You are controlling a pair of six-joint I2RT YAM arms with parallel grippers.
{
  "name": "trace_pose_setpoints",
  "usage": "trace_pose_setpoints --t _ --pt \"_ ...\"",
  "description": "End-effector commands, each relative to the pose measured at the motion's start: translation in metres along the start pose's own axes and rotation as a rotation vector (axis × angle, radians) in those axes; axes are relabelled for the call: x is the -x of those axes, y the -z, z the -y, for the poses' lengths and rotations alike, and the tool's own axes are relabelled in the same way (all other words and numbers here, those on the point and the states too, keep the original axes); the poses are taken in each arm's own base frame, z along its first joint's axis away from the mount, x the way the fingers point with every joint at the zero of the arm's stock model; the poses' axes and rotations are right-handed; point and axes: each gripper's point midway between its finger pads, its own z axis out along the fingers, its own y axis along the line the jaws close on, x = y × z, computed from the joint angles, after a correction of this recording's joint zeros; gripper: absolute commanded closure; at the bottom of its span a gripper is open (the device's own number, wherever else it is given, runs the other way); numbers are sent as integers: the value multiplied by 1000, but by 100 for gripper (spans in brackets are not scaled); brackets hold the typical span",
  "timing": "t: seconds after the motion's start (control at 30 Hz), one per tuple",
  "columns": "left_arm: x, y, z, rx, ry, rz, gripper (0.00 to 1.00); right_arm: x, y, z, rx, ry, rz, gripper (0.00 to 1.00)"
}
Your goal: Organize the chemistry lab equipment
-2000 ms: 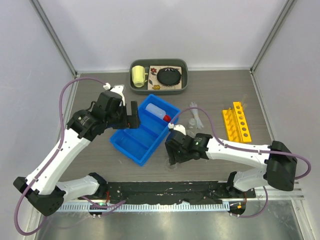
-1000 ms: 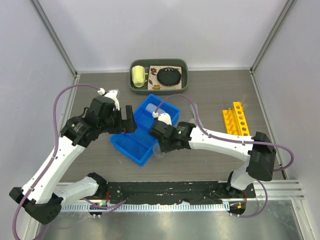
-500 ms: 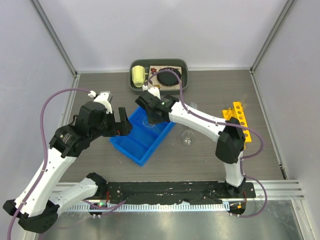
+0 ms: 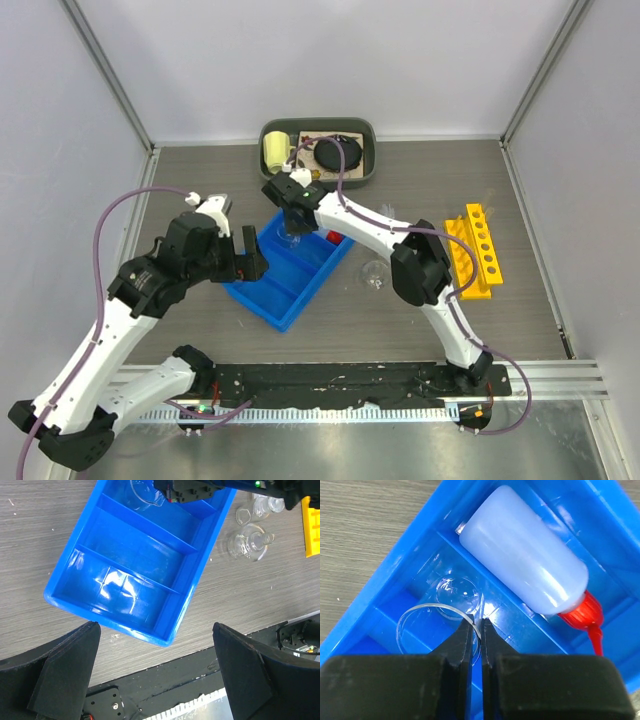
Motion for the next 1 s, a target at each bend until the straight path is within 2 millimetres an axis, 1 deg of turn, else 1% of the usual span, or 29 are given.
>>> trace_pose_setpoints --t 0.0,0.1,0.2,0.23,0.27,0.33,0.47,0.5,0.53,0.57,0.6,0.63,0.7,0.73,0.8,0.83,0.87,0.9,0.93,0.97 --pt "6 1 5 -35 15 42 0 18 -2 -17 50 -96 37 99" --pt "5 2 4 -36 17 47 0 15 -10 -20 50 -108 31 99" --pt "3 3 3 -33 14 39 0 16 -11 -21 51 -126 36 98" --pt "3 3 3 -33 12 39 0 16 -11 -21 49 -129 36 93" --pt "2 3 3 -32 11 37 0 17 -10 -21 47 -134 39 79" --pt "2 5 3 -33 11 39 0 19 -6 -20 51 -141 45 68" --pt "2 6 3 -36 17 41 0 29 9 -22 69 -152 72 54" --pt "2 6 3 -38 19 42 0 32 14 -23 72 -151 82 48" --pt "2 7 4 -42 23 41 0 34 17 -22 68 -152 88 40" --pt "0 6 4 -44 27 39 0 37 21 -23 70 -150 97 39" --pt "0 6 5 -47 37 38 0 36 24 -19 49 -140 97 39" --pt "0 7 5 -52 40 41 0 43 35 -21 54 -135 118 39" --pt "-2 6 6 -60 44 36 0 46 50 -18 36 -122 138 39" --pt "-2 6 7 -63 45 38 0 53 66 -15 36 -122 171 39" --pt "-2 6 6 -61 46 37 0 57 83 -10 29 -117 192 38" --pt "-3 5 6 -59 46 33 0 56 90 -3 13 -113 201 38" --pt "-3 4 6 -59 46 33 0 62 109 2 28 -122 225 38" --pt "-3 5 6 -59 46 31 0 61 120 7 28 -120 234 38" --pt "-4 4 7 -60 44 26 0 51 118 19 -8 -103 224 37" --pt "-5 4 6 -57 45 24 0 56 140 29 3 -117 257 36"
